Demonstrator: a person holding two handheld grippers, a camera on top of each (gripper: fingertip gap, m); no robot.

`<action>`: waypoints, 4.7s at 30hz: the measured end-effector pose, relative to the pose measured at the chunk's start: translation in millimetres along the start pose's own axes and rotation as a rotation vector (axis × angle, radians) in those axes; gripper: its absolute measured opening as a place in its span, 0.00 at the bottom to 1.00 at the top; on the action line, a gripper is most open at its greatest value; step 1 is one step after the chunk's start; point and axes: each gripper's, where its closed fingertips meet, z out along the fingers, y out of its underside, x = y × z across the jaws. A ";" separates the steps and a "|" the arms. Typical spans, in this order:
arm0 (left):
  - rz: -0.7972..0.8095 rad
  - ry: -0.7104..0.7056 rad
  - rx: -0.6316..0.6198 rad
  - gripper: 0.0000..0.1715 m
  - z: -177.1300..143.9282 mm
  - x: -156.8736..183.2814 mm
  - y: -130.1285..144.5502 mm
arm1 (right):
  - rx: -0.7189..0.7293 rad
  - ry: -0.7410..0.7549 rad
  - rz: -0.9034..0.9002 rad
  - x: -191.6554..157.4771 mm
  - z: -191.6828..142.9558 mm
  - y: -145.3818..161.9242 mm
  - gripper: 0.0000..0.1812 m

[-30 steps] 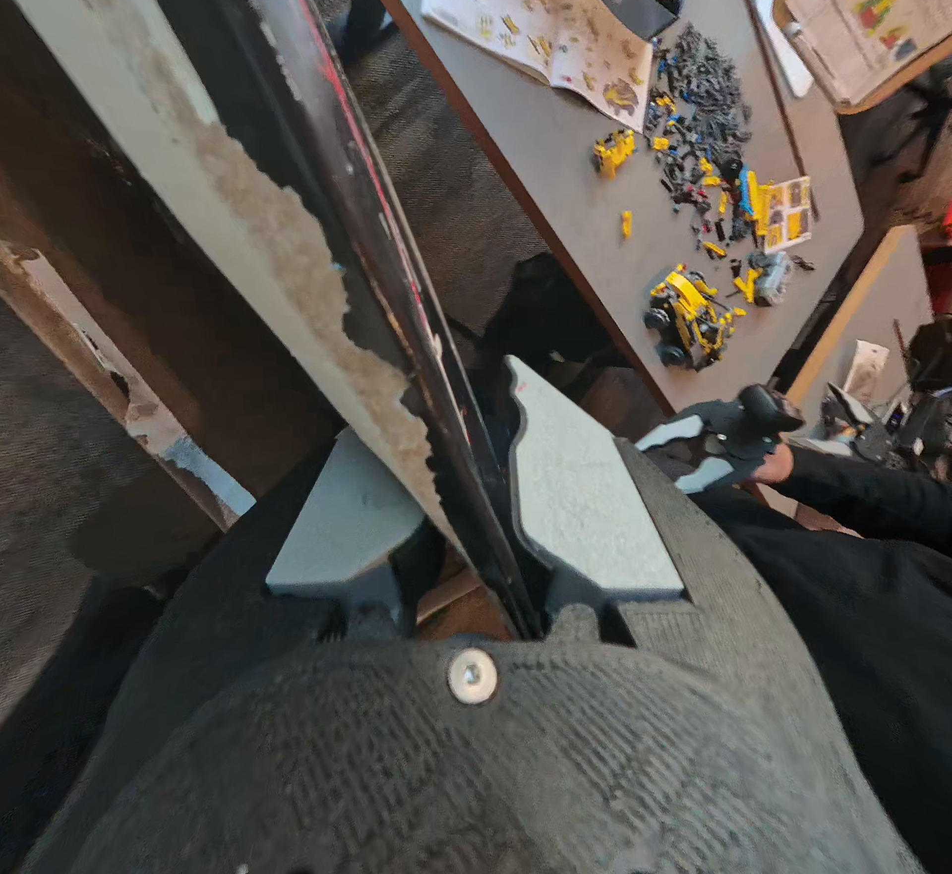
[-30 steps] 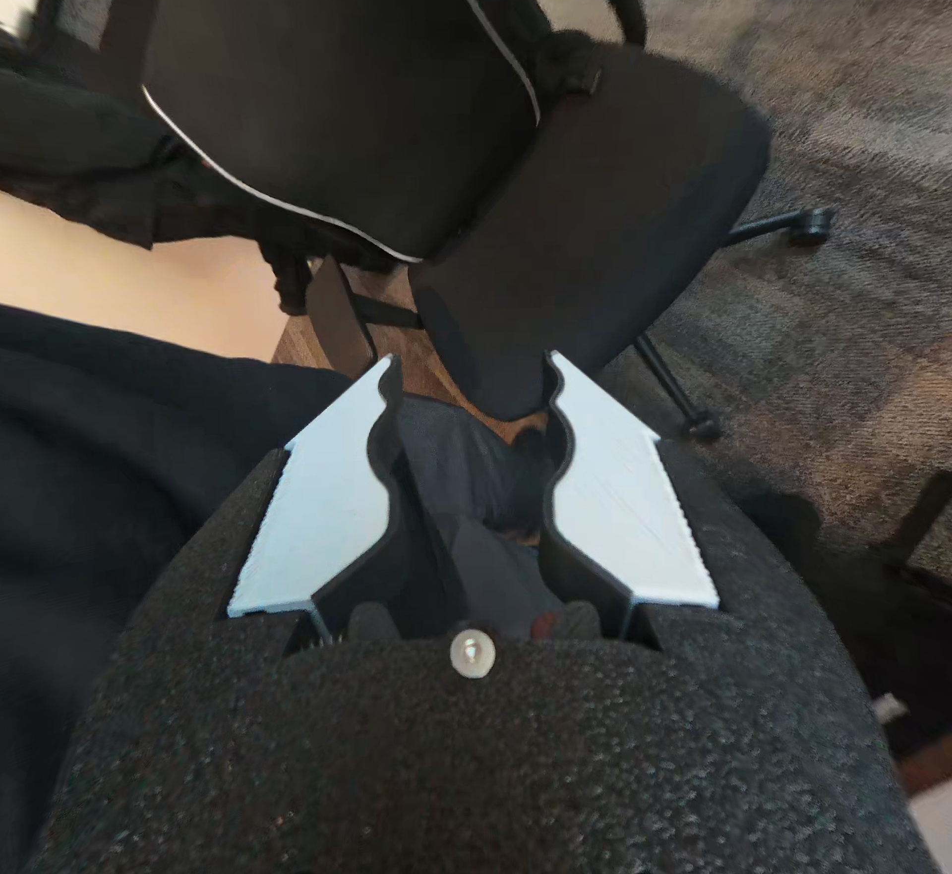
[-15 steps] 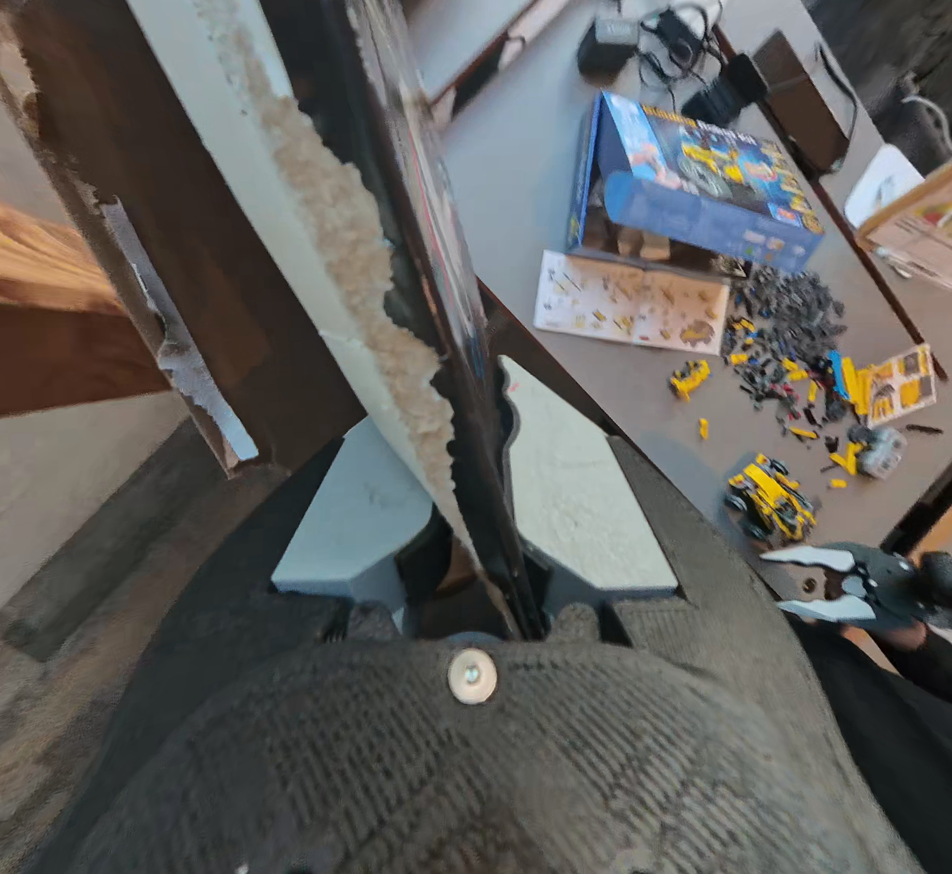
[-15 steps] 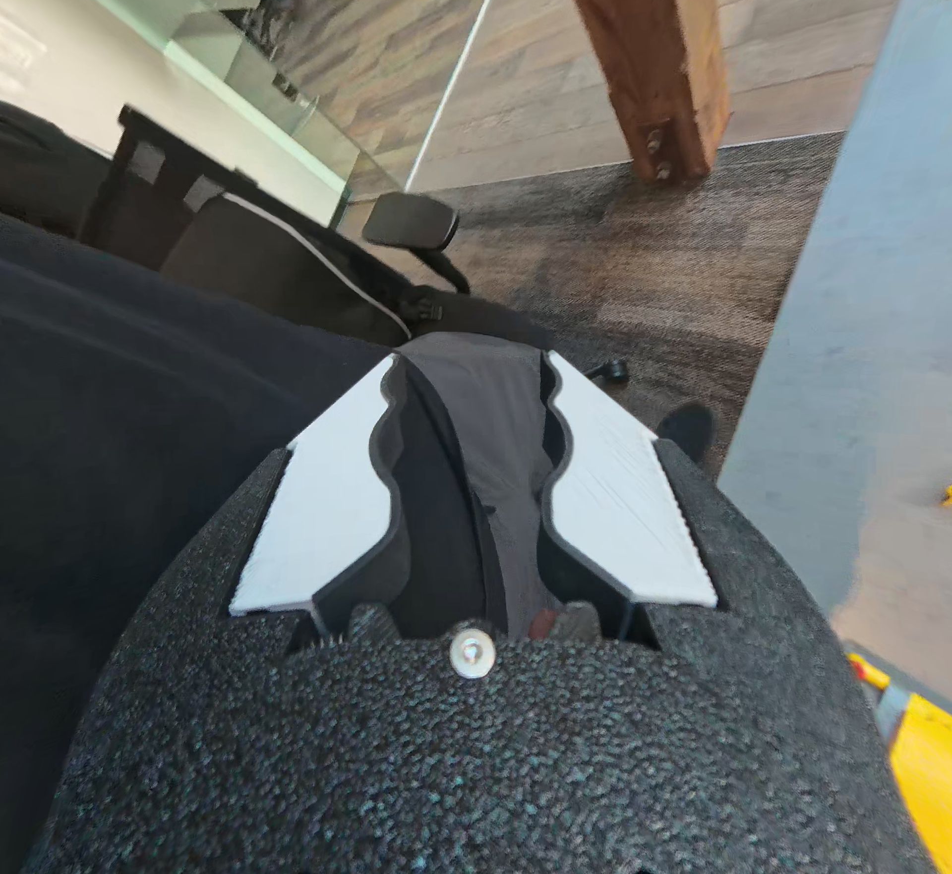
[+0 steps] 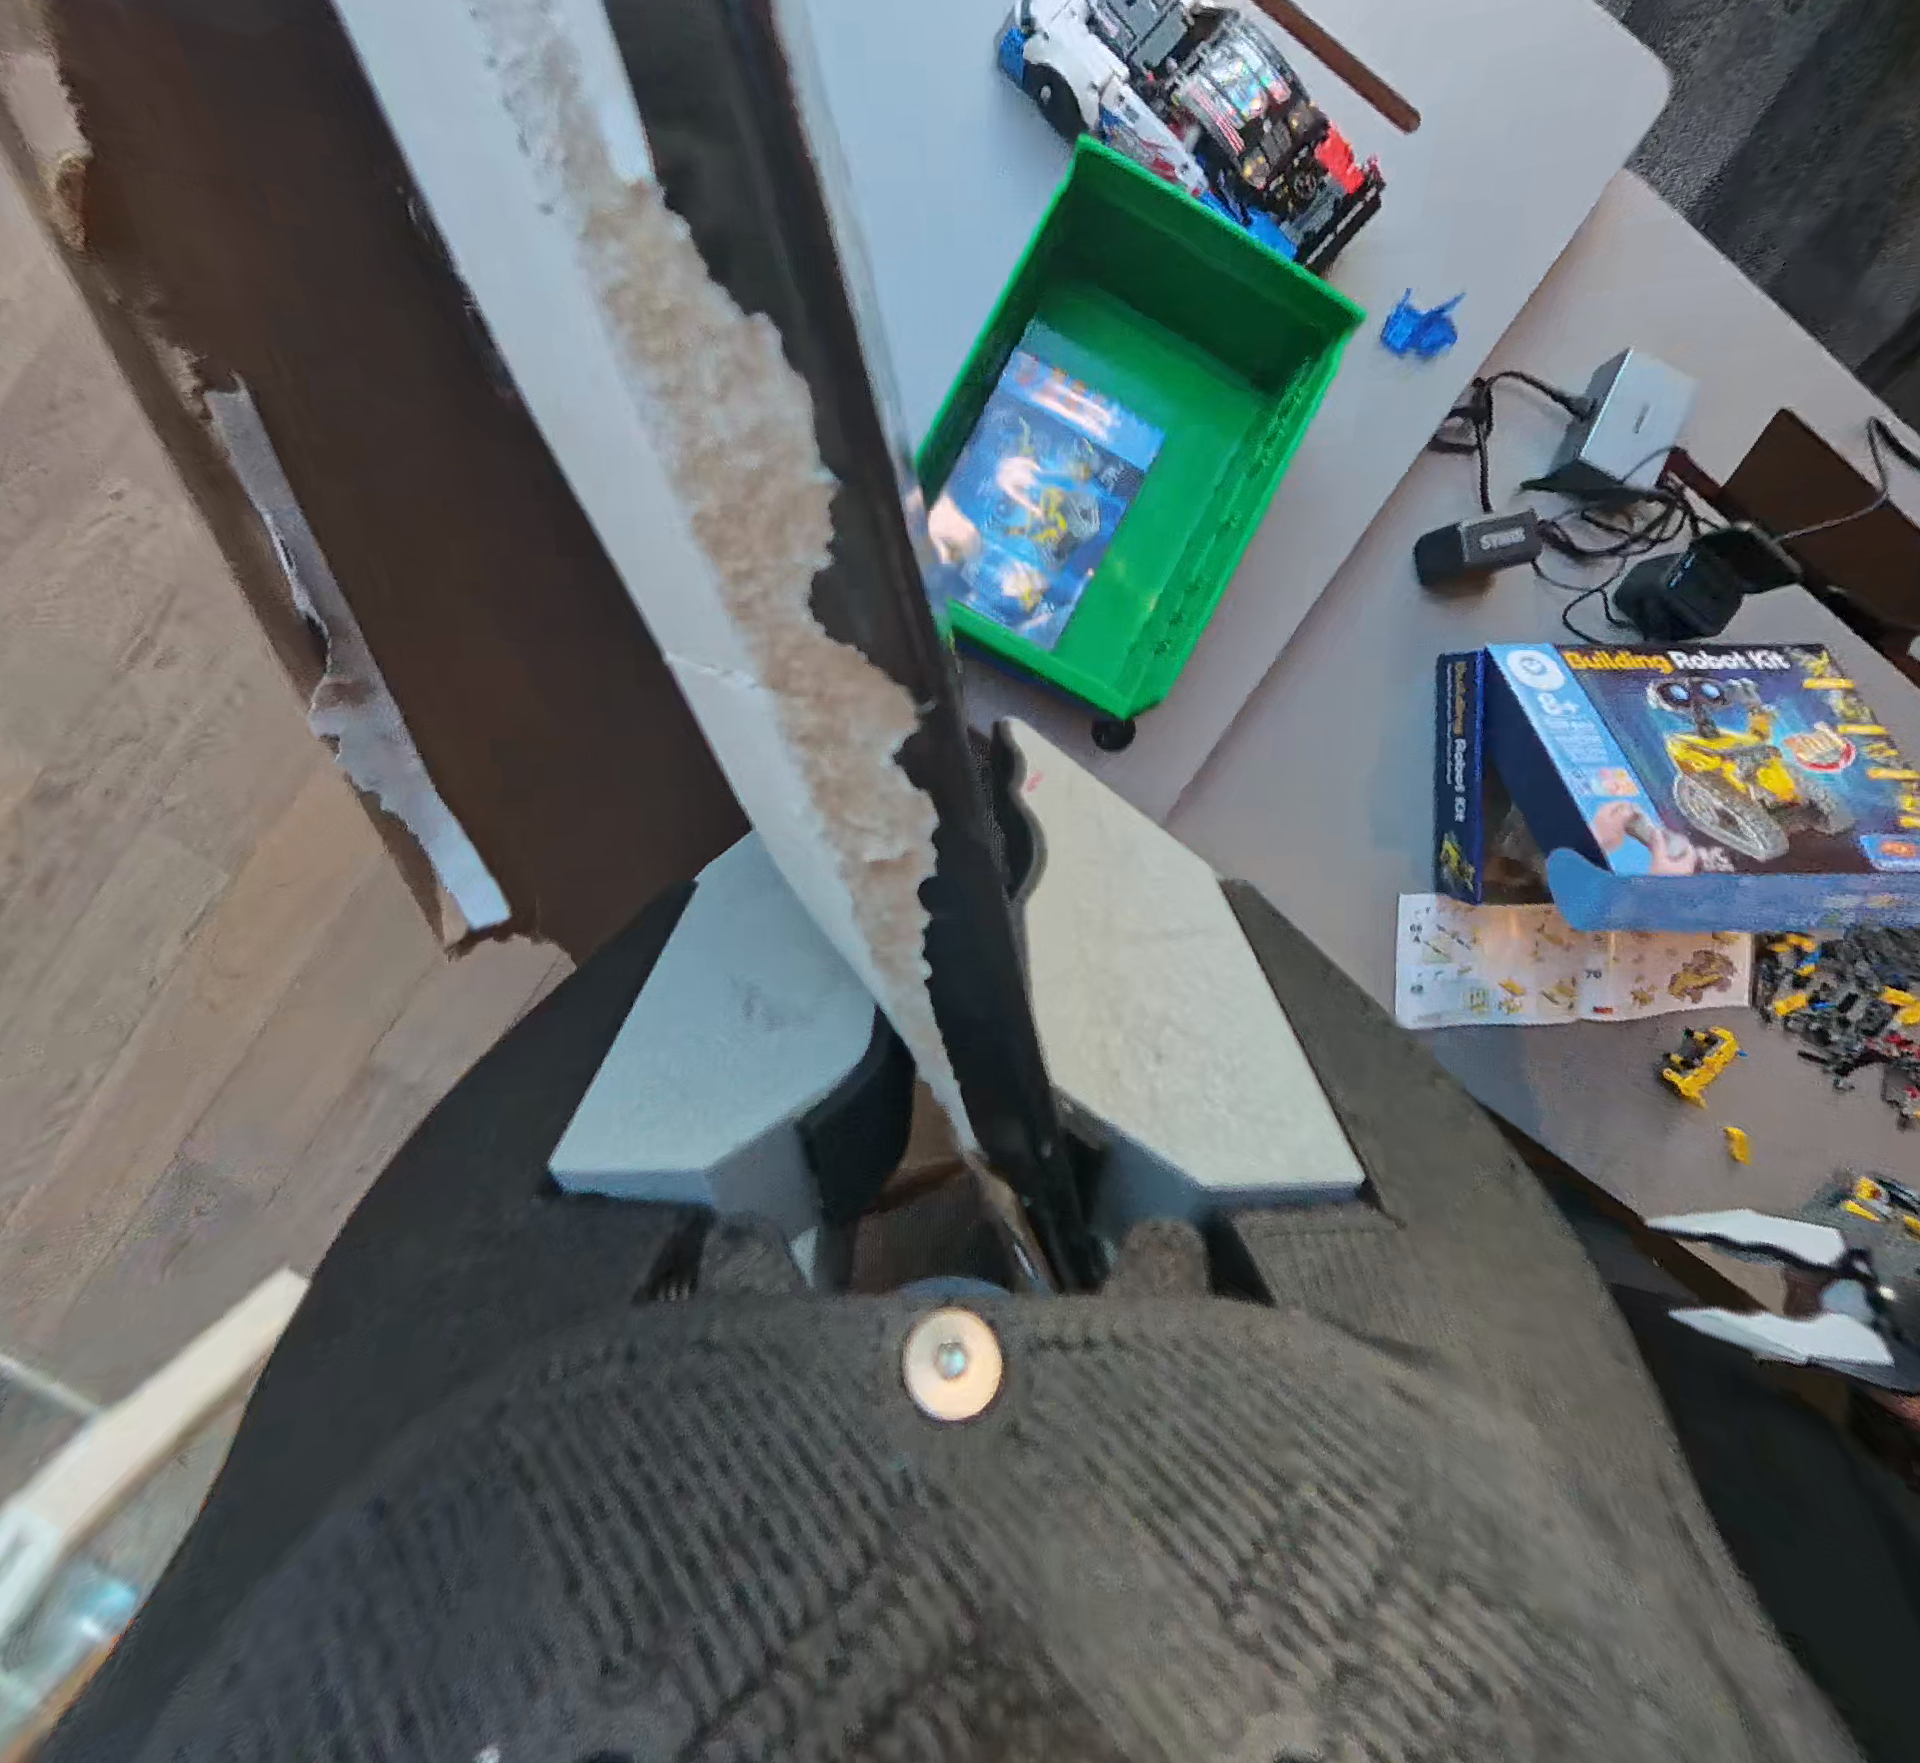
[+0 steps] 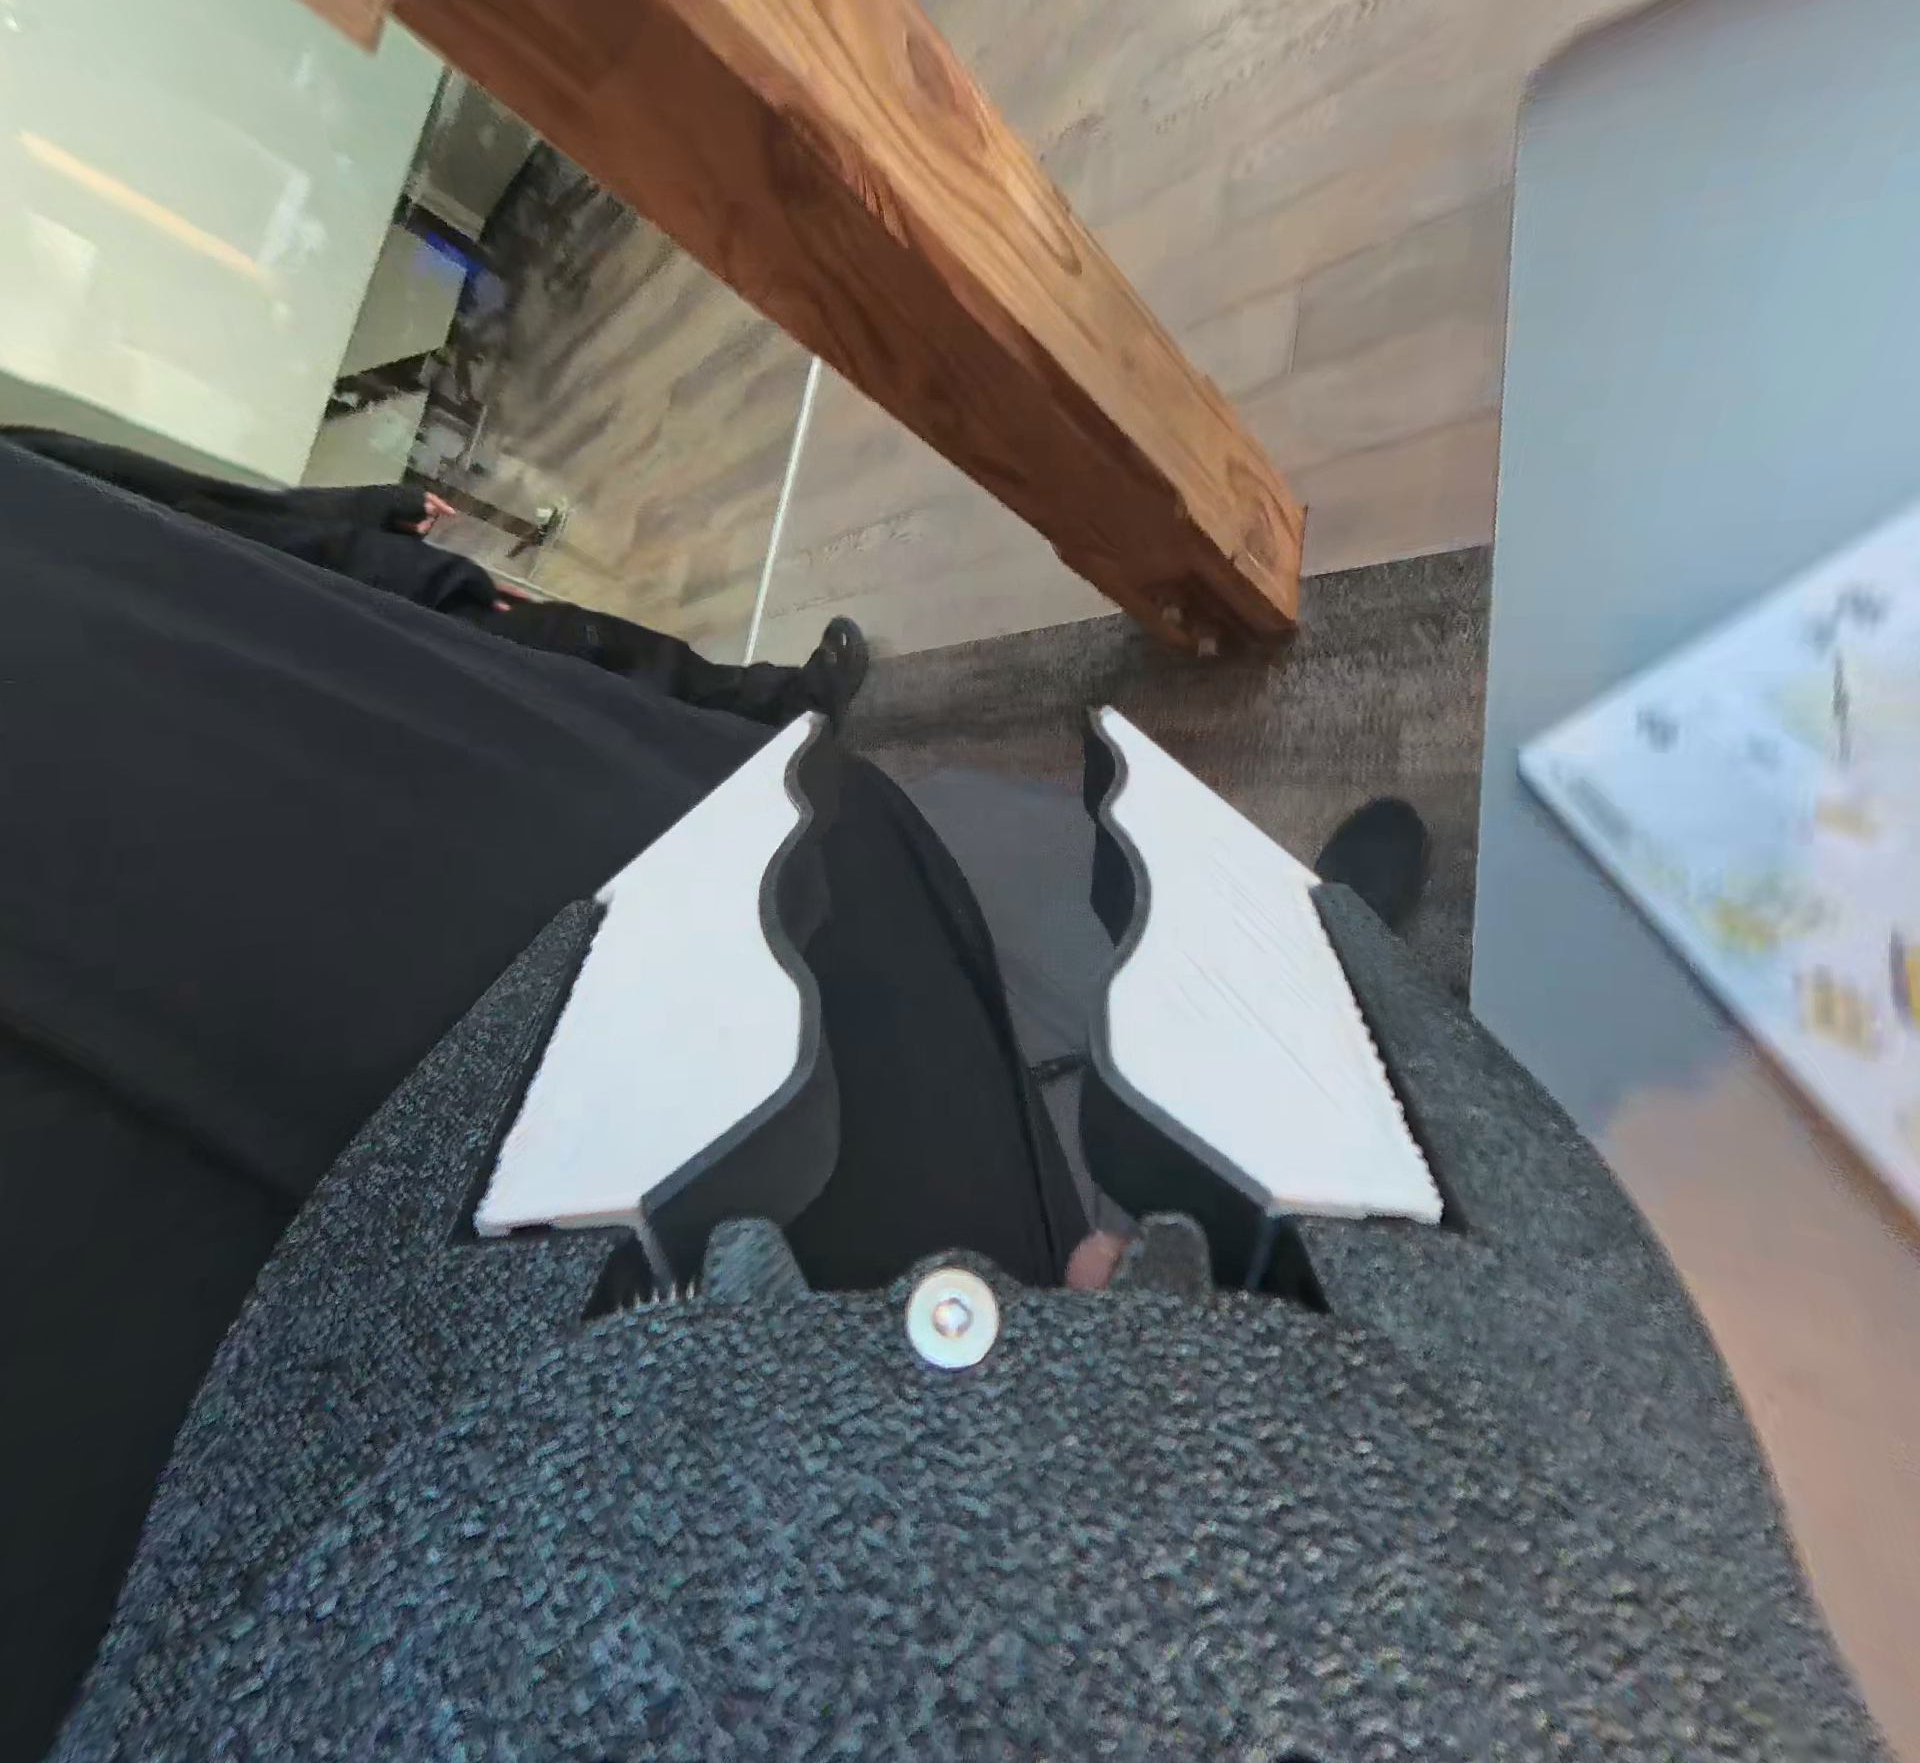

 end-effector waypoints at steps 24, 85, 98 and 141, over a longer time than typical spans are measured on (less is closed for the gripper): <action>-0.402 0.260 0.036 0.10 232.6 -173.2 -166.2 | 0.161 0.233 0.028 102.9 57.0 -214.4 0.25; 1.783 1.549 0.142 0.21 81.4 623.9 485.2 | 0.840 1.826 0.675 -5.6 -219.6 125.7 0.54; 2.244 1.934 -0.522 0.23 71.8 478.6 640.7 | 0.935 2.216 1.827 -247.9 68.2 305.9 0.44; 2.801 1.546 -0.373 0.22 -62.0 219.4 1145.1 | 1.044 2.127 1.664 -747.7 386.1 475.3 0.39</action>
